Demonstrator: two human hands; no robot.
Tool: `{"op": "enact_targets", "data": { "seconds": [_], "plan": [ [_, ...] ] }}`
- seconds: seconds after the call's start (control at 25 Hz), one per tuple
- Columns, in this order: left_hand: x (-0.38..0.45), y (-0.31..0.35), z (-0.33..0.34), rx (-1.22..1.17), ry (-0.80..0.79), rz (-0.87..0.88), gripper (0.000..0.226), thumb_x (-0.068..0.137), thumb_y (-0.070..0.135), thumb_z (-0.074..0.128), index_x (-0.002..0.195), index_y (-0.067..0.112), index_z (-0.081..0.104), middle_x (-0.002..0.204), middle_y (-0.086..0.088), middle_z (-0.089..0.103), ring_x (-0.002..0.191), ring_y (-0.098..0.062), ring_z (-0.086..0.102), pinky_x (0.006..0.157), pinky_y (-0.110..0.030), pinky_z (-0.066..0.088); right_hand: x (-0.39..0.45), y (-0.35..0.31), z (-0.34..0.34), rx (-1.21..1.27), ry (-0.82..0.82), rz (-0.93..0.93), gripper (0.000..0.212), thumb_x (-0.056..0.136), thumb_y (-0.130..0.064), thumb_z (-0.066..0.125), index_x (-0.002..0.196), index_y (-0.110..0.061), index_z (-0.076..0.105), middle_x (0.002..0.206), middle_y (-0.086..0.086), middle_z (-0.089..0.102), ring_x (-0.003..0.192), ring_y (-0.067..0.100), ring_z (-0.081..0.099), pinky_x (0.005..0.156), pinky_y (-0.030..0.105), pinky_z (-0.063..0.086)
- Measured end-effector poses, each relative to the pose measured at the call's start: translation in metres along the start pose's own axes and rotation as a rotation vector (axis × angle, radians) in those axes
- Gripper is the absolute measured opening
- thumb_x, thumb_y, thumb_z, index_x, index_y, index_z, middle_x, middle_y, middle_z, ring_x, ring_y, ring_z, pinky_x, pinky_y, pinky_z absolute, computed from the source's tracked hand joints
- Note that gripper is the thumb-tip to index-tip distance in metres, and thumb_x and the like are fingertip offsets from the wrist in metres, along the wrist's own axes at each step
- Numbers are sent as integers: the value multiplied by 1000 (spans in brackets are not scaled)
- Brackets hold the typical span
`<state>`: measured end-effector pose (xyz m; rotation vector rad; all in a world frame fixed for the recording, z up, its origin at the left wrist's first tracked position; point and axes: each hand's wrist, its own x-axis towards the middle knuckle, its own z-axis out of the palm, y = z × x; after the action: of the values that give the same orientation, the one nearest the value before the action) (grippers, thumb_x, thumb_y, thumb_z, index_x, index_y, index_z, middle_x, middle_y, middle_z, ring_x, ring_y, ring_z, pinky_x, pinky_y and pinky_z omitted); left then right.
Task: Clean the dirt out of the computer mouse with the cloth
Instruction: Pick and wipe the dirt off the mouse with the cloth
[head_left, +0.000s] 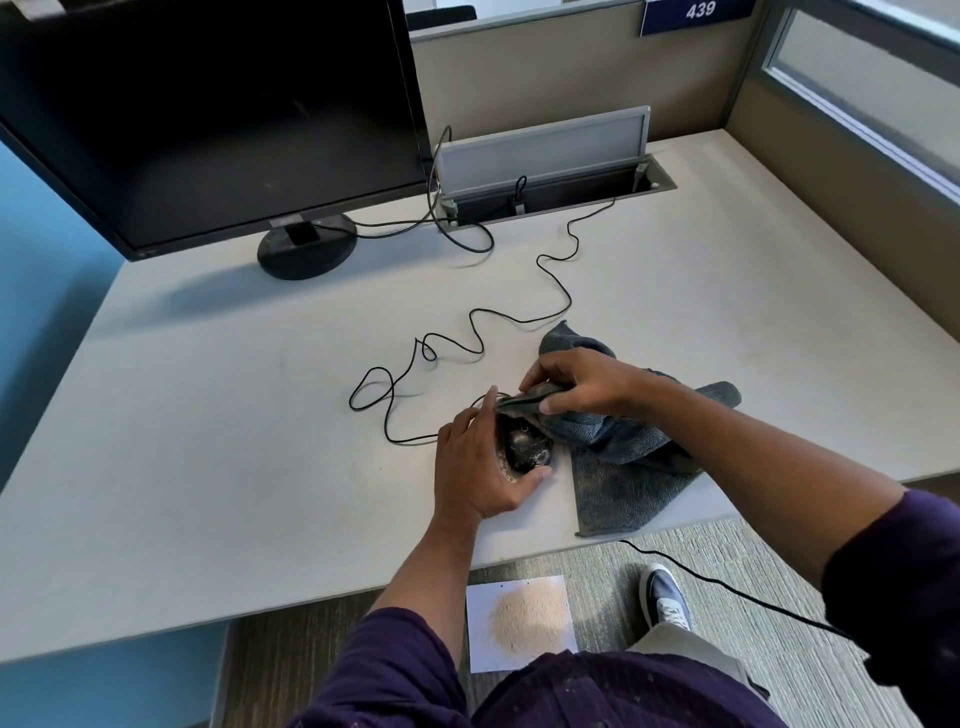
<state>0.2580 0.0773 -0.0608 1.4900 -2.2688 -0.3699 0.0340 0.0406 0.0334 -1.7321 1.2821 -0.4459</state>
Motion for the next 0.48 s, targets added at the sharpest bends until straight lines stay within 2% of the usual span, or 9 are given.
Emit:
{"op": "enact_targets", "data": {
  "seconds": [0.08, 0.16, 0.32, 0.48],
  "plan": [
    [0, 0, 0, -8, -1, -8, 126, 64, 80, 72, 162, 13, 30, 143, 1, 60, 135, -20, 50, 107, -40, 39, -4, 7, -5, -157, 44, -21, 18, 82, -30, 75, 100, -26, 72, 86, -8, 73, 80, 6, 66, 76, 30, 53],
    [0, 0, 1, -13, -1, -8, 125, 64, 79, 72, 161, 14, 30, 144, 2, 59, 135, -20, 50, 107, -40, 39, -8, 9, -6, -252, 99, -54, 17, 84, -43, 73, 93, -28, 71, 75, -8, 70, 68, 5, 60, 67, 31, 49],
    [2, 0, 0, -10, -18, 3, 125, 64, 79, 71, 162, 15, 28, 147, 11, 57, 136, -18, 50, 108, -39, 39, -13, 9, -6, -400, 185, -103, 23, 86, -53, 67, 98, -33, 70, 86, -14, 71, 80, 2, 61, 73, 24, 48],
    [1, 0, -1, -24, -18, 3, 125, 64, 77, 73, 163, 16, 27, 148, 10, 56, 137, -17, 48, 110, -37, 36, -10, 7, -15, -692, 344, 159, 28, 86, -53, 63, 101, -29, 62, 84, -1, 66, 80, 23, 62, 64, 31, 45]
  ]
}}
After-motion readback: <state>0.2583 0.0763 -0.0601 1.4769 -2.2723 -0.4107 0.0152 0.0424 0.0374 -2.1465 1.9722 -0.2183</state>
